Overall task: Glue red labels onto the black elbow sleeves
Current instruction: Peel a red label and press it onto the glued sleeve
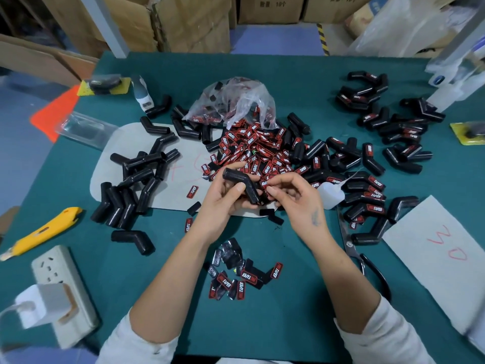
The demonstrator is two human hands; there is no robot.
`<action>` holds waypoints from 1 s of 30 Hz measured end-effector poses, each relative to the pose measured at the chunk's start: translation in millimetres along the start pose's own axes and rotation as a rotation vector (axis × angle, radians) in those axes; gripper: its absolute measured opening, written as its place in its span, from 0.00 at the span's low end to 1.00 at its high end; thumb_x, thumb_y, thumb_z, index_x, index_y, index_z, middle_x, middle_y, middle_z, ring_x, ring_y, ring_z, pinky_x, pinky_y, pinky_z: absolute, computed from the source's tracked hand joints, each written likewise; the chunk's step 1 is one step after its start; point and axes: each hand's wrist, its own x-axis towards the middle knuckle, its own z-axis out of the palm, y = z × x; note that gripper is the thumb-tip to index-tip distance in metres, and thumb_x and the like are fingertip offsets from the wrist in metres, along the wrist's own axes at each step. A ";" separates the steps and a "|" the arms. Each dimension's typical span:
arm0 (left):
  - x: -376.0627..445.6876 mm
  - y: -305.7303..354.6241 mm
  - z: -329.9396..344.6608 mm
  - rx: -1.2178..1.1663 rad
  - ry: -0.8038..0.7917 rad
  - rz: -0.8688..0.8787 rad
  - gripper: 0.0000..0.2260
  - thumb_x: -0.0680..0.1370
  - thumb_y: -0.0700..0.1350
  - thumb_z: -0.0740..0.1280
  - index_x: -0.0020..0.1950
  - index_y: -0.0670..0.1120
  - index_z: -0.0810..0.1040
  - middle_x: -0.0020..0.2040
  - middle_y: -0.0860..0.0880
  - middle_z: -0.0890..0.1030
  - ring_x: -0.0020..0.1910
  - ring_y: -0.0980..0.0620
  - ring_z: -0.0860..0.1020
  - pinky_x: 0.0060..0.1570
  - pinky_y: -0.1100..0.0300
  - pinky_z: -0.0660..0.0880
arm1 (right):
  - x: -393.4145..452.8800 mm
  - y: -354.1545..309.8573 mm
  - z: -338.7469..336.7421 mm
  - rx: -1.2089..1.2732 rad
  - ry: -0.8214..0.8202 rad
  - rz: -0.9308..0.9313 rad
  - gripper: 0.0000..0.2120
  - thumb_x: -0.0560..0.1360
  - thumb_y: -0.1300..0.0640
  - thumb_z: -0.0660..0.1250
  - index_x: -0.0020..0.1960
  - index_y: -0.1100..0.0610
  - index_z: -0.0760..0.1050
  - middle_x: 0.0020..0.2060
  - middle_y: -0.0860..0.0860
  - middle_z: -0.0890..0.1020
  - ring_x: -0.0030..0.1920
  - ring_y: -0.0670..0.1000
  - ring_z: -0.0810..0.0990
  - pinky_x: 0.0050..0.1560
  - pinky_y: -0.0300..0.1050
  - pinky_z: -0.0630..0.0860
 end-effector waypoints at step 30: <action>-13.9 7.5 9.4 0.057 -0.067 -0.078 0.17 0.81 0.44 0.70 0.71 0.51 0.76 0.62 0.39 0.77 0.59 0.39 0.81 0.53 0.48 0.83 | -4.3 -1.2 -1.8 0.237 -0.101 0.201 0.06 0.72 0.54 0.76 0.46 0.55 0.82 0.42 0.49 0.85 0.45 0.47 0.82 0.49 0.42 0.81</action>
